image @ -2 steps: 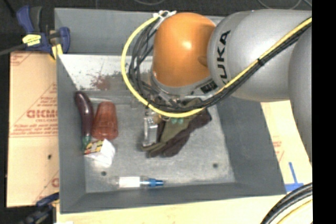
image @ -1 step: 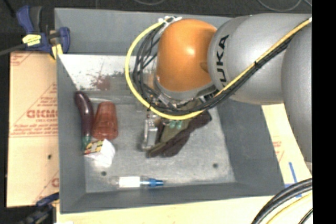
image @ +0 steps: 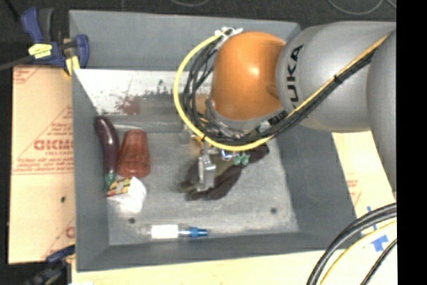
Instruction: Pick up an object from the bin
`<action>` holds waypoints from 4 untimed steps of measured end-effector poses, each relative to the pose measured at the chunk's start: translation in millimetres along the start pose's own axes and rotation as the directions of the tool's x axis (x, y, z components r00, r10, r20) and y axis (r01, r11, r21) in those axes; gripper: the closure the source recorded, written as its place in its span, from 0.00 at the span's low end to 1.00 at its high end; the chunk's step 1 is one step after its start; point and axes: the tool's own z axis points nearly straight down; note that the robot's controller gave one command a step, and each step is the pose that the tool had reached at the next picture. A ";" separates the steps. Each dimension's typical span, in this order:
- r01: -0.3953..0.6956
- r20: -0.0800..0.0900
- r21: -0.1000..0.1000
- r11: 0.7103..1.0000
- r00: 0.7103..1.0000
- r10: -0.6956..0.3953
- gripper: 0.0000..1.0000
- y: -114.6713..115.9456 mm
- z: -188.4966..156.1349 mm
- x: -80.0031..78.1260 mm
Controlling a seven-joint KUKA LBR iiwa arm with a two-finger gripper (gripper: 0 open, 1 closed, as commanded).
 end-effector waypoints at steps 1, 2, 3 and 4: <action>-0.133 0.000 -0.002 0.991 0.991 0.133 0.00 -9.1 24.6 7.2; 0.194 0.003 -0.001 0.981 0.981 -0.194 1.00 -23.5 96.4 0.2; 0.189 0.003 -0.002 0.982 0.982 -0.189 1.00 -23.6 96.2 0.2; 0.187 0.002 -0.002 0.982 0.982 -0.187 1.00 -23.6 96.2 0.1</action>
Offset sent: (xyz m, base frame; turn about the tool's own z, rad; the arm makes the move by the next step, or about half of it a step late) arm 0.0025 -0.0235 -0.0982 -0.1979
